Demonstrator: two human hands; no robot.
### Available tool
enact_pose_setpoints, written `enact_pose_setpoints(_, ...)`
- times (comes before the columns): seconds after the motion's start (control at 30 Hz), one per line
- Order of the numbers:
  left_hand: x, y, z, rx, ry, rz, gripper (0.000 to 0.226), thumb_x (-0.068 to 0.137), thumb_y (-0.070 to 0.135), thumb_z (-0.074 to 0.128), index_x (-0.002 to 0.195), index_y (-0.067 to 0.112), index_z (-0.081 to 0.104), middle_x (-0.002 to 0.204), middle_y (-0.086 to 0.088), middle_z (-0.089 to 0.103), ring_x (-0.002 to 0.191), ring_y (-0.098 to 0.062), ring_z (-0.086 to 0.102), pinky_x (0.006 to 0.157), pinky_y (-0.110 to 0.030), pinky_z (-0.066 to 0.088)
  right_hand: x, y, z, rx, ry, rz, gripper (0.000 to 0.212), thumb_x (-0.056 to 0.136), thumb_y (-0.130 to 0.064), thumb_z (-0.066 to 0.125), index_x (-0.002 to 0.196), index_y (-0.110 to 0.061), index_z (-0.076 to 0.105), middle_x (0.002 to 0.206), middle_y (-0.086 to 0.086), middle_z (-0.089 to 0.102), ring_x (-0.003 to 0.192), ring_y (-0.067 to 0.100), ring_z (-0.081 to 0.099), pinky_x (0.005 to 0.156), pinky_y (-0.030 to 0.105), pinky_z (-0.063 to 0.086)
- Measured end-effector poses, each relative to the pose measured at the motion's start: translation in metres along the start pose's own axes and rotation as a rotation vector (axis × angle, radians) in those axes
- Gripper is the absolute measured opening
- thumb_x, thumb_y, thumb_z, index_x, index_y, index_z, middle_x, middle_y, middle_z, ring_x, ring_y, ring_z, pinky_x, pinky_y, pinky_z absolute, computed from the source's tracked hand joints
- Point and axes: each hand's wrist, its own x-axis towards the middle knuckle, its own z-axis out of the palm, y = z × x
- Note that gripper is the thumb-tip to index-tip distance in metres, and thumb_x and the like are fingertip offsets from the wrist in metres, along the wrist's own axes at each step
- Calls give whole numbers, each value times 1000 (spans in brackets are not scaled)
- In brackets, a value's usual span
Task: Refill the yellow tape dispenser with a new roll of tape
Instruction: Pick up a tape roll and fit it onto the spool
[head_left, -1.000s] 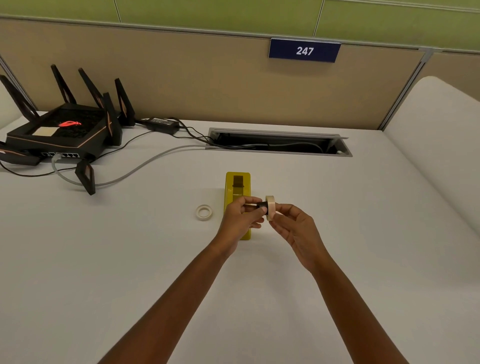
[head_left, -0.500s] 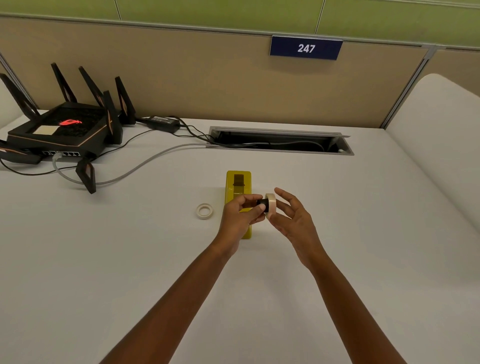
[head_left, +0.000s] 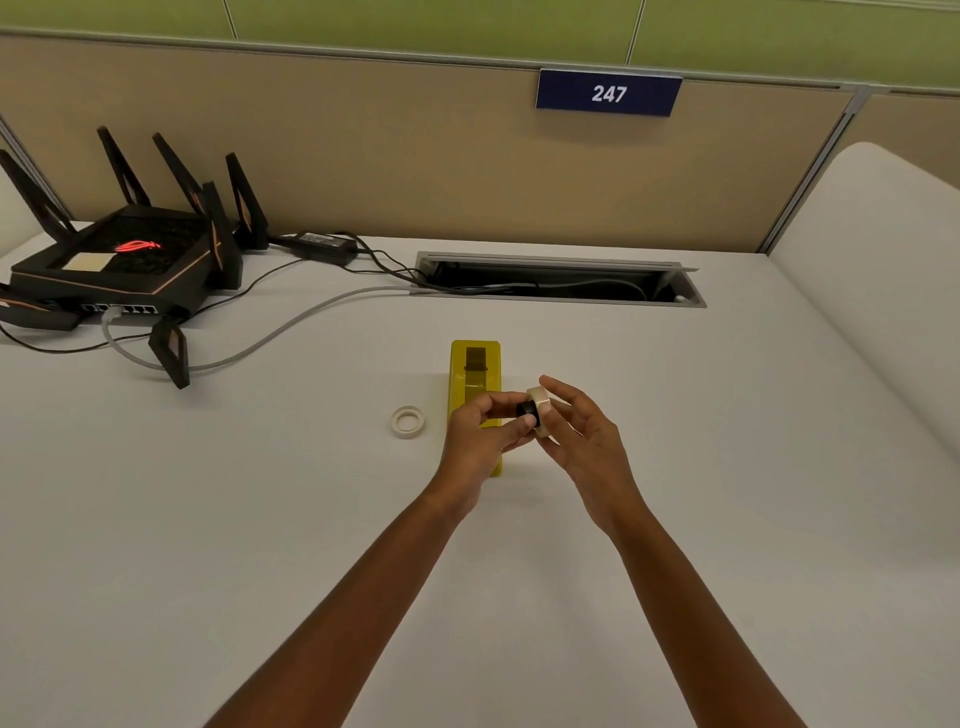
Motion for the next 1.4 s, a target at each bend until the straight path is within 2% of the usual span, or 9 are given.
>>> enact_pose_setpoints(0.1,0,0,-1,-6,-1,2,20,80,-3,60,90,15,61,87,2,62,82,-16,64,65,-11,55,1,2,0,32,23,36,32,92,-12,50,124,-16,51,125,12,58,116,25,56,96,33,47)
enact_pose_setpoints(0.3,1,-2,3,26,54,53,19,79,-1,62,90,15,62,85,5,63,81,-10,64,59,-6,51,1,5,5,32,46,-10,31,94,-12,47,123,-9,54,118,11,62,112,22,57,96,32,47)
enact_pose_setpoints(0.47,1,-3,4,73,53,98,20,78,3,64,97,11,62,86,6,64,73,2,63,61,-4,49,2,5,6,101,38,-20,30,95,-13,42,122,-5,54,113,10,62,108,21,59,84,20,53)
enact_pose_setpoints(0.53,1,-3,3,112,40,119,22,79,3,64,98,12,62,93,0,65,78,-5,63,66,-9,51,3,5,4,148,23,8,31,96,-16,42,122,-4,55,114,12,62,109,22,59,84,17,53)
enact_pose_setpoints(0.6,0,-3,2,179,29,153,22,79,2,63,99,12,61,99,-3,64,86,-18,62,72,-15,51,3,4,1,196,3,37,32,96,-18,40,120,-3,56,114,12,61,108,24,60,86,22,53)
enact_pose_setpoints(0.67,0,-2,2,232,22,193,23,79,1,63,99,11,60,101,-3,62,89,-21,61,71,-13,51,4,4,-1,235,-18,60,34,96,-20,39,120,-1,56,114,13,60,102,21,62,89,26,52)
enact_pose_setpoints(0.83,1,-1,1,373,-9,282,28,79,0,62,101,16,56,105,0,59,95,-22,61,78,-18,50,5,5,-5,219,-47,60,33,97,-22,38,115,-5,59,112,13,62,94,16,65,89,27,52)
enact_pose_setpoints(1.17,3,2,-2,591,-22,409,30,78,-2,62,105,11,57,109,-7,63,87,-13,59,70,4,43,5,3,-8,177,-81,30,30,96,-22,41,117,-11,59,109,4,66,106,21,62,88,24,53)
enact_pose_setpoints(1.4,1,1,-3,604,-22,410,27,78,-4,61,102,8,60,109,-11,63,86,-15,60,71,2,44,3,3,-9,181,-115,29,30,96,-21,40,117,-11,59,112,5,65,110,24,61,87,22,53)
